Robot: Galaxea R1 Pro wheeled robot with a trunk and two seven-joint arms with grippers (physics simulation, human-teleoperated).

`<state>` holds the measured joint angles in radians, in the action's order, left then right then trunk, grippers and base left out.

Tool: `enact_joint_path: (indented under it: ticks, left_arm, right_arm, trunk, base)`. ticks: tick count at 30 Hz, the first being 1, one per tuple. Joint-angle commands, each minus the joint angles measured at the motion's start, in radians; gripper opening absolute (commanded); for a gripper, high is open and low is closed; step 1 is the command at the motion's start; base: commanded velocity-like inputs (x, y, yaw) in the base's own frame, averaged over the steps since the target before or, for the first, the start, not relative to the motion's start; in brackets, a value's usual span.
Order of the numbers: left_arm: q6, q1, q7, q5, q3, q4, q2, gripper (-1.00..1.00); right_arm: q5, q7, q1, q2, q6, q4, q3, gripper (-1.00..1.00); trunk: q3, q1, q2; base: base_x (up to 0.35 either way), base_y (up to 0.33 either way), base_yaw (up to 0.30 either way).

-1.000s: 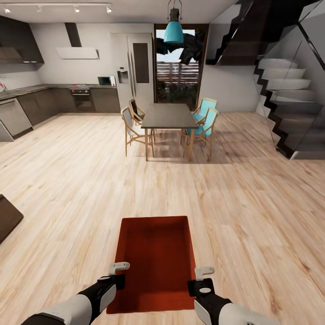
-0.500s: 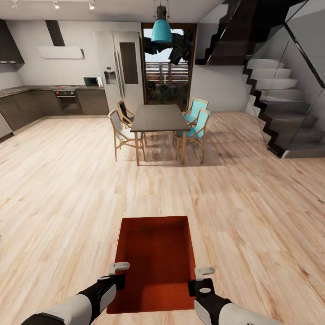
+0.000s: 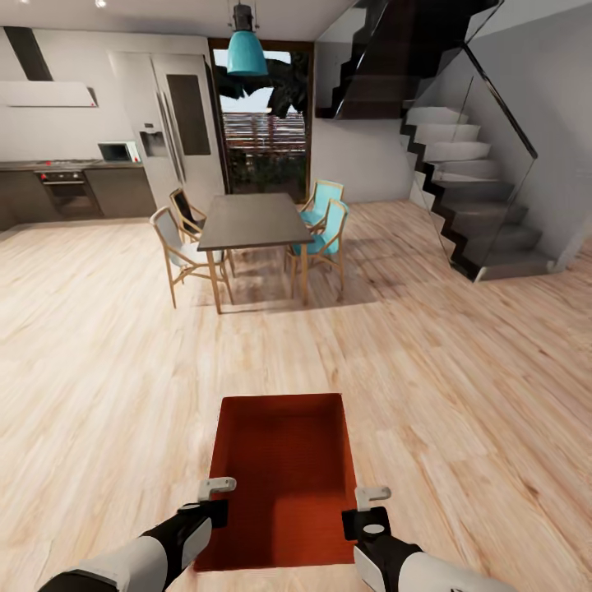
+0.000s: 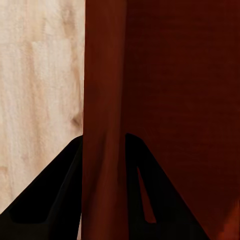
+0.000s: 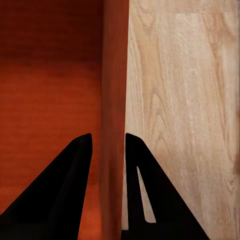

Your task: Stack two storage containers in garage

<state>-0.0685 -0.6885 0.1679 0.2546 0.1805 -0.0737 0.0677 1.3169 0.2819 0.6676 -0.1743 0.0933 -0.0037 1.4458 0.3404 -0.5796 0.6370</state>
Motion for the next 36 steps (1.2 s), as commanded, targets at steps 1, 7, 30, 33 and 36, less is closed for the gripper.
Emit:
enact_joint_path:
  ticks: [1,7,30,33,36]
  left_arm:
    - [-0.008,0.0,0.013,0.037,-0.072,-0.001,-0.011,-1.0]
    - [-0.008,0.0,0.013,0.037,-0.072,-0.001,-0.011,-1.0]
    - [-0.008,0.0,0.013,0.037,-0.072,-0.002,-0.011,-1.0]
    - [-0.008,0.0,0.013,0.037,-0.072,-0.002,-0.011,-1.0]
    - [-0.008,0.0,0.013,0.037,-0.072,-0.001,-0.011,-1.0]
  right_arm:
    - [-0.007,0.014,0.001,0.0,0.023,-0.002,-0.008,-1.0]
    - [-0.007,0.014,0.001,0.0,0.023,-0.002,-0.008,-1.0]
    - [-0.007,0.014,0.001,0.0,0.023,-0.002,-0.008,-1.0]
    - [-0.007,0.014,0.001,0.0,0.023,-0.002,-0.009,-1.0]
    - [-0.007,0.014,0.001,0.0,0.023,-0.002,-0.009,-1.0]
  trunk:
    - [0.001,-0.001,0.001]
    - [0.001,-0.001,0.001]
    - [0.001,-0.001,0.001]
    - [0.001,-0.001,0.001]
    - [0.001,-0.001,0.001]
  base:
    - [0.323,0.0,-0.243]
    - [0.323,0.0,-0.244]
    - [0.323,0.0,-0.25]
    - [0.323,0.0,-0.25]
    - [0.323,0.0,-0.25]
